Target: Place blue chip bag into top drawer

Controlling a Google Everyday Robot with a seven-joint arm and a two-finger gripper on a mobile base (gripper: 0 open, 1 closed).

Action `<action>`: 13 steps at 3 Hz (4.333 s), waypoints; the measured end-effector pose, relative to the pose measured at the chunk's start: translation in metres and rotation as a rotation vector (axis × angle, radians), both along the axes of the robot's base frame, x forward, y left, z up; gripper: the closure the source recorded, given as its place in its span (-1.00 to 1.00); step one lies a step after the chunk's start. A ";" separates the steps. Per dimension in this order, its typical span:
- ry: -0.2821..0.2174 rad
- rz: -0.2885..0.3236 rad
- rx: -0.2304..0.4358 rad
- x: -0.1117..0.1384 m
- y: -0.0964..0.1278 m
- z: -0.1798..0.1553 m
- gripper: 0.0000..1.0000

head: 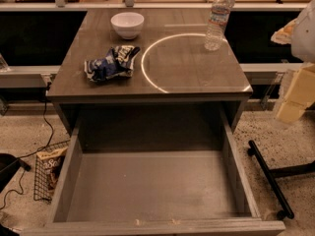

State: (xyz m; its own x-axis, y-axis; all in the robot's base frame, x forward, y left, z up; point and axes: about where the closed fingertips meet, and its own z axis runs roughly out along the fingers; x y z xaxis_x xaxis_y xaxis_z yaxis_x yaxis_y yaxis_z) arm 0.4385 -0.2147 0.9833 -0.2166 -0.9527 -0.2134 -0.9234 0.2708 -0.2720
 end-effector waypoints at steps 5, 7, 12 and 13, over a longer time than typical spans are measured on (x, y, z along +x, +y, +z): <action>-0.260 0.230 0.755 0.188 0.179 0.036 -1.00; -0.181 0.222 0.804 0.196 0.205 -0.003 -1.00; 0.060 0.267 0.833 0.241 0.331 -0.126 -0.66; 0.055 0.266 0.848 0.246 0.336 -0.128 -0.17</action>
Offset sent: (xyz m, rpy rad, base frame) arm 0.0508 0.0397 0.0201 0.2039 -0.1451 0.0356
